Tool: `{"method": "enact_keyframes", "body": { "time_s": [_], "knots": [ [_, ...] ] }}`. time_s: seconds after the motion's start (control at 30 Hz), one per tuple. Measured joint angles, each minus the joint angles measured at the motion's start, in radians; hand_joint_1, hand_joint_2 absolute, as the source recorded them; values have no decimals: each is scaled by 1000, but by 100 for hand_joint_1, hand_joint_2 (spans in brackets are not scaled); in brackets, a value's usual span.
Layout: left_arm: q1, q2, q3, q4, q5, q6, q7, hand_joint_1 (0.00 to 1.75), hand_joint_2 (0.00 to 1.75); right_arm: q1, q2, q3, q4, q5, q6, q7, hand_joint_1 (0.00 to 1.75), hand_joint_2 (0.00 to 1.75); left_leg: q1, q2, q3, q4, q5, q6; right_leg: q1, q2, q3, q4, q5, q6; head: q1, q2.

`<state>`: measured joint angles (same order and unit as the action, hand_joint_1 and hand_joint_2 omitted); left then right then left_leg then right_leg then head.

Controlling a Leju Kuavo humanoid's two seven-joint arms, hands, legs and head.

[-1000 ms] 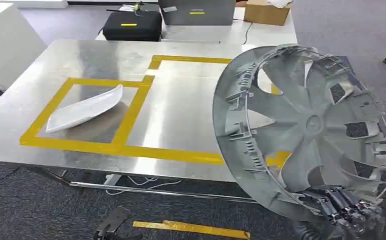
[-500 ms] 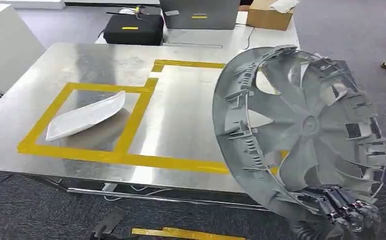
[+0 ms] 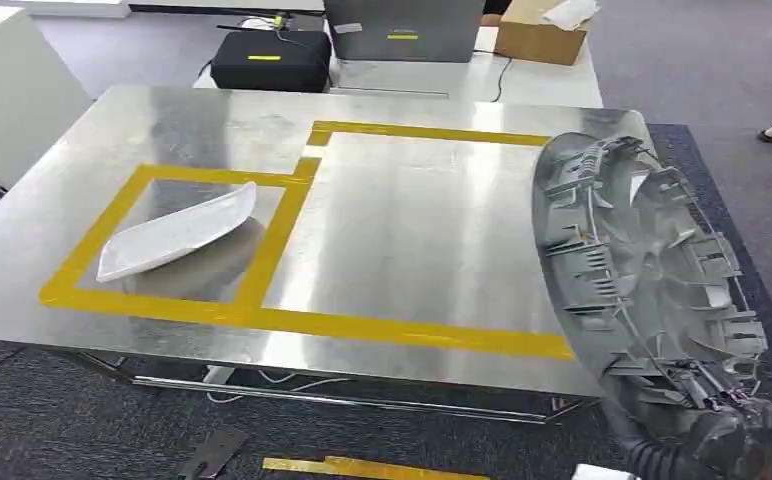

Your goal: Take the parts from the cabinet and place them on the table.

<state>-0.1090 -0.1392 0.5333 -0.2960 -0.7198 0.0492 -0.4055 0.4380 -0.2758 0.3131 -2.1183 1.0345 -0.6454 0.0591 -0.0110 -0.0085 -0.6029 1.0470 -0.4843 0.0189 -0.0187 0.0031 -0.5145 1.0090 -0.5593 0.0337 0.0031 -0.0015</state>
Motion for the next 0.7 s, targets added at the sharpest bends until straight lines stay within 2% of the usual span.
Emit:
{"method": "enact_keyframes", "body": {
  "time_s": [0.33,0.57,0.7],
  "knots": [
    [4,3,-35,-2,2,-21,-2,0,175,-8,68,-214,84,-250,224,-90,175,175,1,0,2,-2,1,0,1,0,2,0,0,0,0,0],
    [2,10,-64,-5,-2,-34,4,0,175,-111,84,-368,210,-296,401,-119,175,175,1,0,4,-2,1,1,0,0,3,0,0,0,0,0],
    [-1,13,-78,-5,-6,-39,8,0,175,-165,80,-396,283,-270,465,-119,175,175,0,0,5,-2,1,1,0,2,4,0,1,1,0,0]
  ]
}}
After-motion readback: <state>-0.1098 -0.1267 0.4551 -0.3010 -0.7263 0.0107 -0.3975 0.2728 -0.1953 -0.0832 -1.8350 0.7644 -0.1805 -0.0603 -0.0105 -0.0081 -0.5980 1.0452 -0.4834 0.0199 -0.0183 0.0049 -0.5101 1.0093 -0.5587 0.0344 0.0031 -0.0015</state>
